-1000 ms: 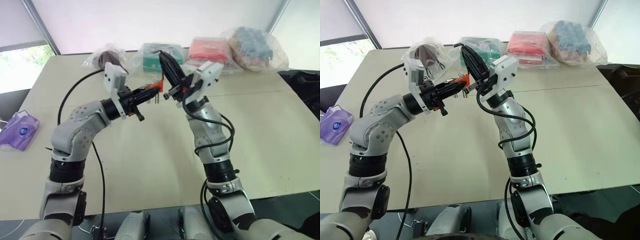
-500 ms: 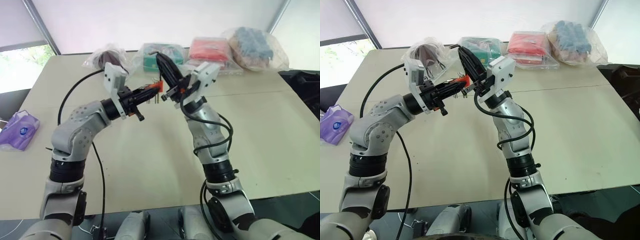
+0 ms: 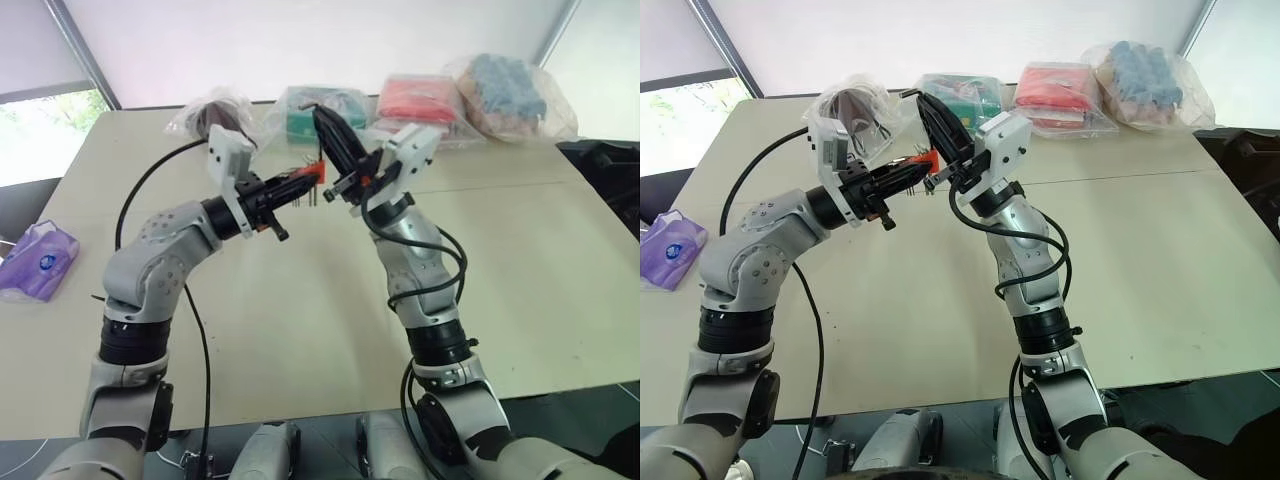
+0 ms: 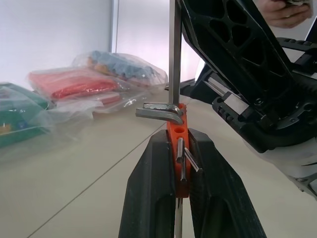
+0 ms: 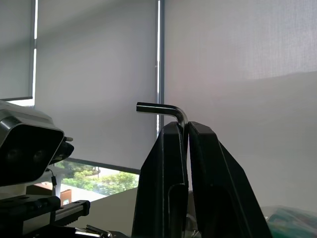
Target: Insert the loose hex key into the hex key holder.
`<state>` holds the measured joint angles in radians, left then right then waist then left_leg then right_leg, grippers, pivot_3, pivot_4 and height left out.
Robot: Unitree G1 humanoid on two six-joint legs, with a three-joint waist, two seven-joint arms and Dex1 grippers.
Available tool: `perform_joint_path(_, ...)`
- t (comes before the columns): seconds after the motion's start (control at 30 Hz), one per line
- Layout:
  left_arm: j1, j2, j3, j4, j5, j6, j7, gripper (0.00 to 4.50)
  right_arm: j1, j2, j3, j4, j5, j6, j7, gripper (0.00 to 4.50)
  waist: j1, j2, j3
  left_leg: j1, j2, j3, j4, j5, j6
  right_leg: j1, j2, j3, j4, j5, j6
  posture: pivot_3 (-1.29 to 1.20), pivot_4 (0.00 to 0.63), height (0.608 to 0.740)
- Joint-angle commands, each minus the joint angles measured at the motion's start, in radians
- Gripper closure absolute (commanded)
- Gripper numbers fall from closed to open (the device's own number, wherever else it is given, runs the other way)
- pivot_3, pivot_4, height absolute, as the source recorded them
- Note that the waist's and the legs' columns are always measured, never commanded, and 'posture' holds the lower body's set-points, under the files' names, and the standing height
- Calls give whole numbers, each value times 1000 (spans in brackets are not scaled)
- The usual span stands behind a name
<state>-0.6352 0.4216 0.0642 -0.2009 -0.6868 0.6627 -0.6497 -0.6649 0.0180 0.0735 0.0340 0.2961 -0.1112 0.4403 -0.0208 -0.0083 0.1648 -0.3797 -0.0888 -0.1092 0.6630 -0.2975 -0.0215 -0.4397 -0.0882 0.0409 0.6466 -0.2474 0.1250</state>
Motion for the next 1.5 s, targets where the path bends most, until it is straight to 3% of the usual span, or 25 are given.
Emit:
perform_joint_path(0.03, -35, 1, 42, -22, -19, -20, 1, 4500, -1, 2, 3, -29, -4, -13, 3, 4442, 0, 0, 0, 0, 0, 0, 0, 0, 0, 0, 0, 0, 0, 0, 0, 0, 150, 740)
perform_joint_path(1.5, -33, 5, 30, -25, -16, -23, -13, 4500, -16, 4, 0, -8, -27, -35, -6, 4442, 0, 0, 0, 0, 0, 0, 0, 0, 0, 0, 0, 0, 0, 0, 0, 0, 150, 740)
